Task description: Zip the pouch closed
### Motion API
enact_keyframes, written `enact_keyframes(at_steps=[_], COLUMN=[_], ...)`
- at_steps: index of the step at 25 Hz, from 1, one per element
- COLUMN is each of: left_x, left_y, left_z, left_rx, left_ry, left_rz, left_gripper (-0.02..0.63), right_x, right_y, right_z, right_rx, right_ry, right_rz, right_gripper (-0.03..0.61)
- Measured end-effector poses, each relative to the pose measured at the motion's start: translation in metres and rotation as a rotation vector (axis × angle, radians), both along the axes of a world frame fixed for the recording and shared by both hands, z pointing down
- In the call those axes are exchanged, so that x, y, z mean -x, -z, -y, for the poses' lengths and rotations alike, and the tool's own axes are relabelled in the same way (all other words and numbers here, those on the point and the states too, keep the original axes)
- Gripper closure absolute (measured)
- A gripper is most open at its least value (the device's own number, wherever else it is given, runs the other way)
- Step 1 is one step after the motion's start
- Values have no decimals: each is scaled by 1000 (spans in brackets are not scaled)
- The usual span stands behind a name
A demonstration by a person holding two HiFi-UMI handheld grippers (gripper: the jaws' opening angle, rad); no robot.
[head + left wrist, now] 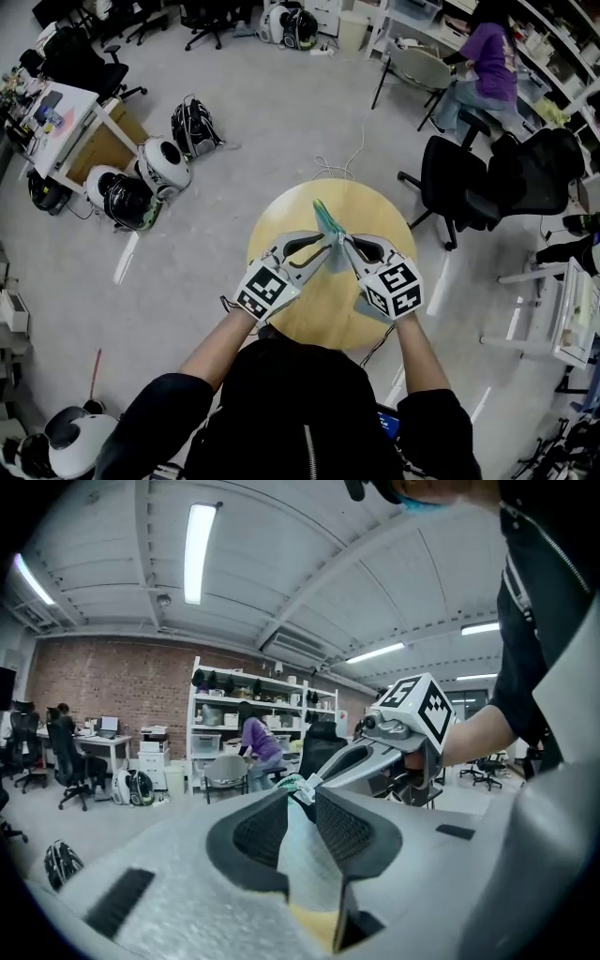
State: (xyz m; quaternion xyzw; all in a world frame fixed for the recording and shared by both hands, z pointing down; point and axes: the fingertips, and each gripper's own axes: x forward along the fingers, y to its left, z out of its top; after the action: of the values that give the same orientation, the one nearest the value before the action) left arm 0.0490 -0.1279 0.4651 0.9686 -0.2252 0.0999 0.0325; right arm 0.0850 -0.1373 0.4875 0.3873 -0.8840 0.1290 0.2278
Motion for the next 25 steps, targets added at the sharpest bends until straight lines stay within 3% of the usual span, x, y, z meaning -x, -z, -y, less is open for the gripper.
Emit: enact_keyframes(at_steps=[3,6,10,14,19,25], left_x=[-15,-23,-28,-30,-31,-26], left_y=[3,-8,-9,-5,-9,-12], left_z=[-13,-21,-21,-23,-24,-22], left_rx=[-74,-180,-341,-522,-562,-646], left_ry=[-59,-71,-49,-36,-31,-21], left_rz=[28,120,222,324,410,465], left_gripper=[472,460,469,520,531,485], right_x=[-2,-3,2,4,4,11], right_y=[5,9,11,11,7,5], right_z=[-6,-9,-13,-13,-16,-18], right_rx=[10,30,66,86,95,129], right_ry=[-3,-7,6,4,31,40], right_rz=[15,46,77,91,76,82], right_gripper=[566,566,566,566,566,566])
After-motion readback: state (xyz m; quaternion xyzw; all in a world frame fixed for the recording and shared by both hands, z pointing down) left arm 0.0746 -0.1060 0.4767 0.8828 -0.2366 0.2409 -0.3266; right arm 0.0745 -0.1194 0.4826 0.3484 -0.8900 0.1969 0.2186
